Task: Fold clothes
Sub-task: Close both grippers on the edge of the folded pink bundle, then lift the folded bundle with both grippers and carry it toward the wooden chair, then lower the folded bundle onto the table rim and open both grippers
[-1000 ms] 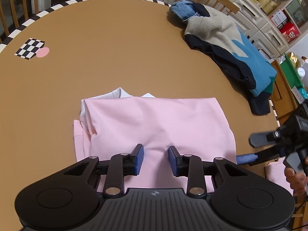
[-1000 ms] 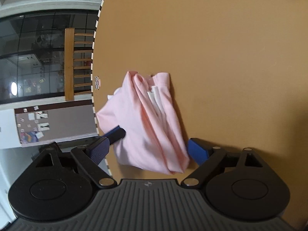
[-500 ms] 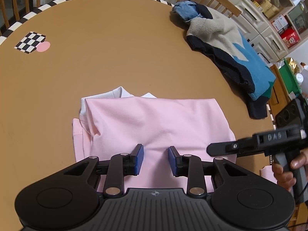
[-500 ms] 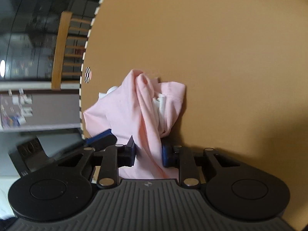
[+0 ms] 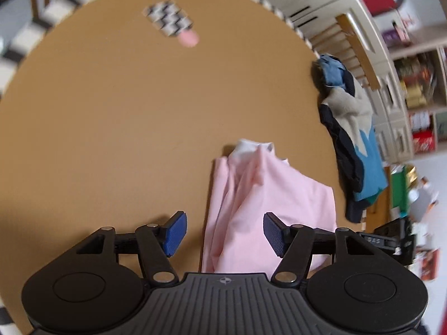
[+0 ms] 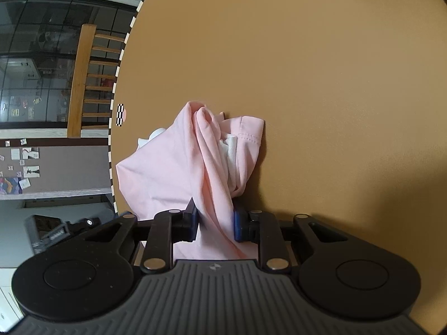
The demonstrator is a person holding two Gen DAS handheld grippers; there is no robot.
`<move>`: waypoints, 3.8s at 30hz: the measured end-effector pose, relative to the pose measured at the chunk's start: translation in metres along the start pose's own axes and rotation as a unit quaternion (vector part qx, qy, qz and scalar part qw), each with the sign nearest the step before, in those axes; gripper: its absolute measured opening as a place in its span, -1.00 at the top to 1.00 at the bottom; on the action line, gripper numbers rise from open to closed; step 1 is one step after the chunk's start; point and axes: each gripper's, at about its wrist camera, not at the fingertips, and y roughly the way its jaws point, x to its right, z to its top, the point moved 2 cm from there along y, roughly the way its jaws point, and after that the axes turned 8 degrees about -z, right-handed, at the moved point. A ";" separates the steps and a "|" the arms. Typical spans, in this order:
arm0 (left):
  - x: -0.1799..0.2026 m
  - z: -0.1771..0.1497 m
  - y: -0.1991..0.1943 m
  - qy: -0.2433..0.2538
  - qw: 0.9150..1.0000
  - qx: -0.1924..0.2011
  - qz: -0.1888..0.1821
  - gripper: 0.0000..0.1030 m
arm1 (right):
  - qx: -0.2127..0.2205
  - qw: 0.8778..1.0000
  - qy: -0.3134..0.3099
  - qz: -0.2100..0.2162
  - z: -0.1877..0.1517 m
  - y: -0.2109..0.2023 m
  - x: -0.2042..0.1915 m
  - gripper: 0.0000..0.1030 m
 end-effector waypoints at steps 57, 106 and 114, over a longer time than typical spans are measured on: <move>0.258 -0.053 0.113 0.334 0.918 -0.193 -0.095 0.75 | 0.287 0.950 0.111 -0.060 -0.164 -0.203 0.015 0.72; 0.406 -0.245 0.242 0.669 0.670 -0.272 -0.171 -0.13 | 0.554 0.730 0.322 -0.237 -0.339 -0.203 0.094 0.74; 0.348 -0.290 0.298 0.694 0.672 -0.239 -0.098 -0.03 | 0.498 0.741 0.367 -0.262 -0.313 -0.164 0.145 0.83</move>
